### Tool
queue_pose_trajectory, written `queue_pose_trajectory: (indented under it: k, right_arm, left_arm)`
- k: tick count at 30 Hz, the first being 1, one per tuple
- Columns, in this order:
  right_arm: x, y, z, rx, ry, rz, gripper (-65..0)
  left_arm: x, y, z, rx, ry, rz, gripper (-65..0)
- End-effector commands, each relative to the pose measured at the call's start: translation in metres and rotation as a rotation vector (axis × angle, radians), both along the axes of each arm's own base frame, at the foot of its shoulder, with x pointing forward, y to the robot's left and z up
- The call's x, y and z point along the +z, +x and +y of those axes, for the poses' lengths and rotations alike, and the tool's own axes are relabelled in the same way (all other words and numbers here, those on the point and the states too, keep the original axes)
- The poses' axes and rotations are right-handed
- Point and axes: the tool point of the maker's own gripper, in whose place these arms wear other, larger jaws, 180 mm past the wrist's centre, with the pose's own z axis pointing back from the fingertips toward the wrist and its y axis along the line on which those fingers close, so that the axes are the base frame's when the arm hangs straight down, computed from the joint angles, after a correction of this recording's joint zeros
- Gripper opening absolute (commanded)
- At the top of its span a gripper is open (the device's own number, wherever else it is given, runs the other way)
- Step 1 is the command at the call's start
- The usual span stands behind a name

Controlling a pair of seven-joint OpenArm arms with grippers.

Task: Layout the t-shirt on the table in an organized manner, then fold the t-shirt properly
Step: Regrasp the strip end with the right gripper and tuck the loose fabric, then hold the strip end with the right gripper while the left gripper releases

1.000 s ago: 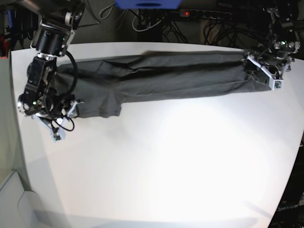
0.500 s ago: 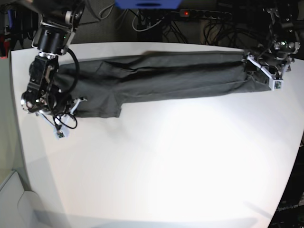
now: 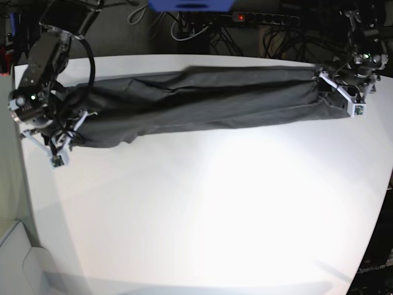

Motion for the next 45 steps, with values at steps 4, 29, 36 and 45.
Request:
queue_pose_trajectory:
  k: [4,29,36,45]
  right_arm:
    - [-0.002,-0.022,-0.011,-0.036,-0.021,0.016,-65.0]
    - [-0.048,-0.030,-0.009,-0.044,0.054,0.132,-40.6]
    - [-0.048,-0.031,-0.008,-0.039,0.052,0.133,-32.5]
    - [-0.049,-0.031,-0.008,-0.037,0.053,0.134,-32.5]
  left_arm:
    - [0.010,0.006,0.005,-0.008,0.023,-0.027,-16.0]
    - [0.017,0.008,0.018,-0.023,0.058,-0.030,0.0]
    - [0.028,0.012,0.027,0.004,0.069,-0.064,0.0]
    - [0.031,0.028,0.022,0.016,0.045,-0.097,0.0]
